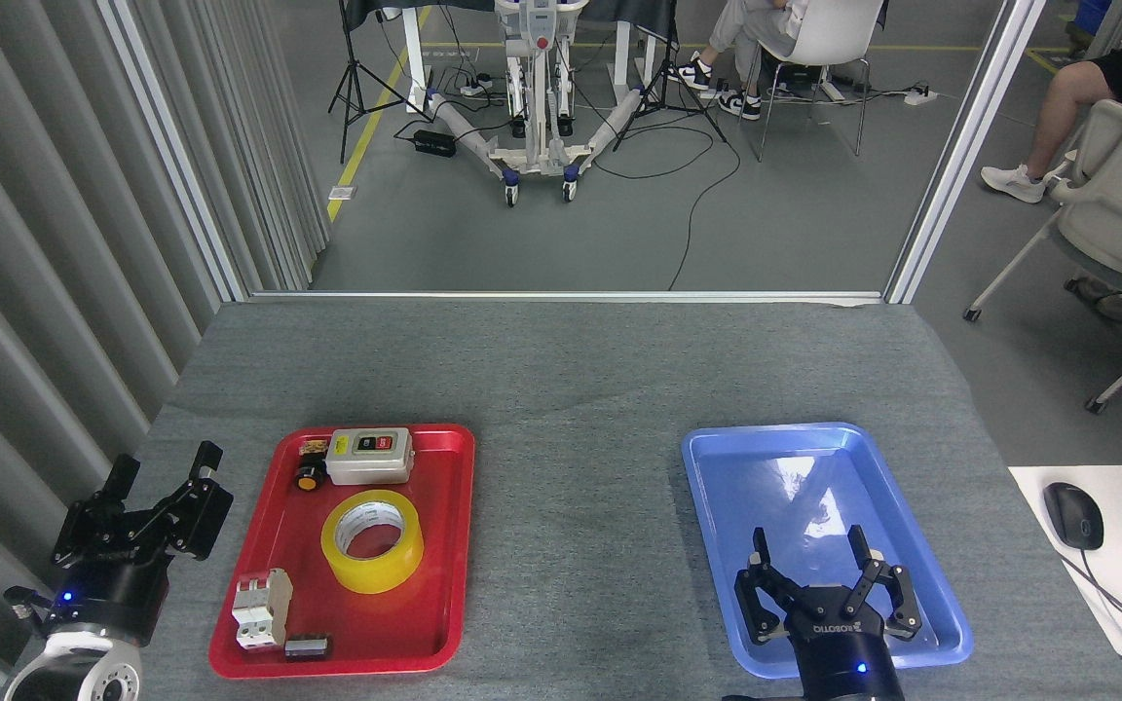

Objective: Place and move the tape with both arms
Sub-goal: 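Move the left hand over the yellow tape roll in the red tray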

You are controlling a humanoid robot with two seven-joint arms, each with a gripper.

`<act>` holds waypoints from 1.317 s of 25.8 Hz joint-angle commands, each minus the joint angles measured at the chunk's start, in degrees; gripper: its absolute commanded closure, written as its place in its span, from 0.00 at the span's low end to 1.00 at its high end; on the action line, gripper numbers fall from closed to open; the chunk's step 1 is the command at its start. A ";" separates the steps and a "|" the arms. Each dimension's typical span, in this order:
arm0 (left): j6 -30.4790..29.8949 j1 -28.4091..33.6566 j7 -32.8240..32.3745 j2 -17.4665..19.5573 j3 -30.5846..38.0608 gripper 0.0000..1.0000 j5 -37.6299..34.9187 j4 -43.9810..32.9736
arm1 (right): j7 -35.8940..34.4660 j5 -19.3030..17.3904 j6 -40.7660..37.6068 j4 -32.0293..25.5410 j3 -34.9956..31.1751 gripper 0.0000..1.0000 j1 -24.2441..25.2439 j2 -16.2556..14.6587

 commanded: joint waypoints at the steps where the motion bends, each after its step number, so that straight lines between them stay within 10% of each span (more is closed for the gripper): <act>1: -1.24 0.29 -13.52 3.42 -0.32 0.00 0.05 -0.39 | -0.18 0.00 0.00 0.00 0.00 0.00 0.02 0.05; 12: -0.19 -0.59 -52.63 4.39 -1.02 0.00 14.21 -2.59 | -0.18 0.00 0.00 0.09 0.18 0.00 0.02 -0.04; 23: 1.84 -5.25 -57.29 11.42 -1.37 0.00 14.29 -1.80 | -0.18 0.00 0.00 0.17 0.09 0.00 0.02 -0.04; 30: -0.09 -15.00 -88.93 11.06 -8.05 0.00 14.73 1.27 | -0.18 0.00 0.00 0.26 0.09 0.00 0.02 -0.04; 34: -2.82 -23.53 -96.31 10.98 -12.01 0.00 14.73 7.08 | -0.18 0.00 0.00 0.26 0.09 0.00 0.02 0.13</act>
